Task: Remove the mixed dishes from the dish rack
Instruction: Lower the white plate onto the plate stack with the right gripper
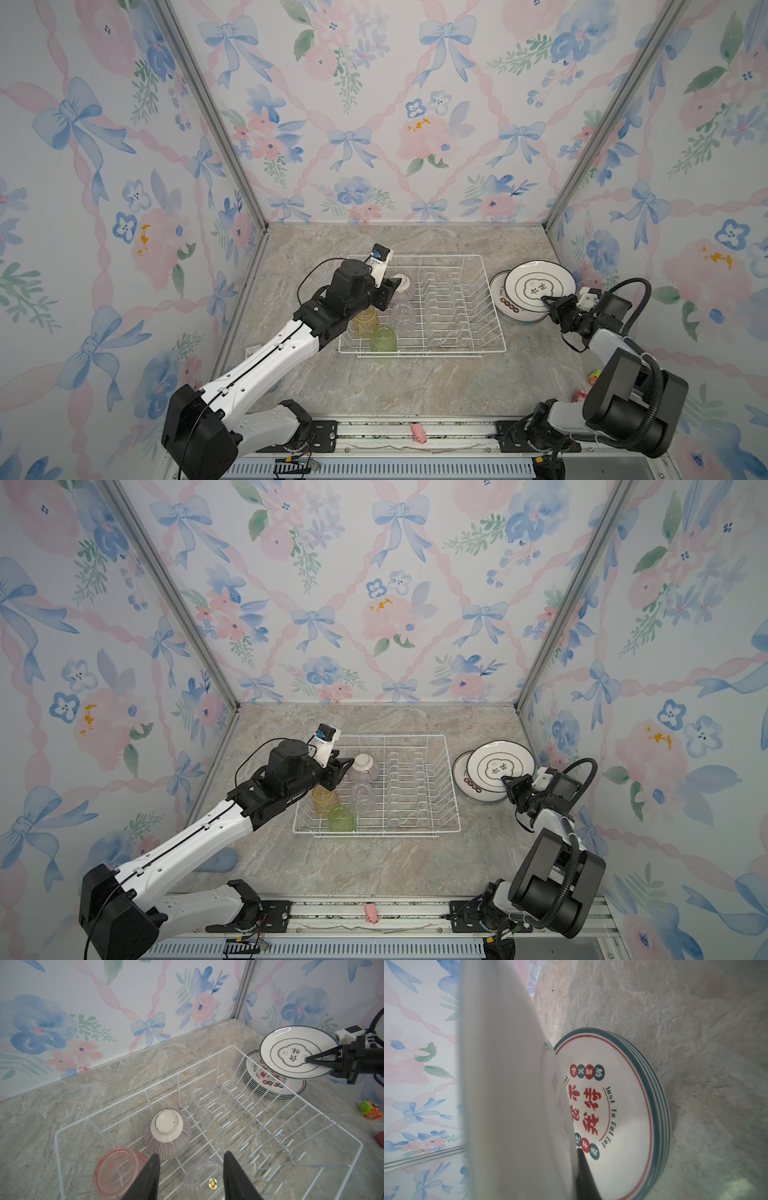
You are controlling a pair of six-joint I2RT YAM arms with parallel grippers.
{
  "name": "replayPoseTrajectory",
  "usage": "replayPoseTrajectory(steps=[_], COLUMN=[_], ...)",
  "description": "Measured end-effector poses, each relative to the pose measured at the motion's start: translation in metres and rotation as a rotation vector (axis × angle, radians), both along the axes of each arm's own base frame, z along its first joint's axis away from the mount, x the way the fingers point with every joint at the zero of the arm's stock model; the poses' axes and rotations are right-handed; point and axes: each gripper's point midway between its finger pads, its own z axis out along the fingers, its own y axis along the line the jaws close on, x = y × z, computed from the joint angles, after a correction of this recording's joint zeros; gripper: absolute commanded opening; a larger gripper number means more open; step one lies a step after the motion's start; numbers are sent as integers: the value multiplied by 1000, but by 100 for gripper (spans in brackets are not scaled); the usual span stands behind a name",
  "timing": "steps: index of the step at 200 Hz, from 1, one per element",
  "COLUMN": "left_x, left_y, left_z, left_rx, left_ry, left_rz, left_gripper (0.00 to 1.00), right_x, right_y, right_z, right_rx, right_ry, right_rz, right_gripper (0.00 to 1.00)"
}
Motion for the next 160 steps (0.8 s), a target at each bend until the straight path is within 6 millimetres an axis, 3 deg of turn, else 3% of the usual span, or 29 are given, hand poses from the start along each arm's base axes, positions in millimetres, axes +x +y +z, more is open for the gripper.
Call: replayPoseTrajectory(steps=[46, 110, 160], left_x=[2, 4, 5], left_y=[2, 1, 1], left_z=[-2, -7, -9], left_rx=[1, 7, 8], left_ry=[4, 19, 24], left_rz=[5, 0, 0], left_gripper=[46, 47, 47], right_x=[15, 28, 27], right_y=[8, 21, 22], right_z=[-21, -32, -34], right_rx=[61, 131, 130], right_ry=[12, -6, 1], right_rz=[24, 69, 73], right_gripper=[2, 3, 14])
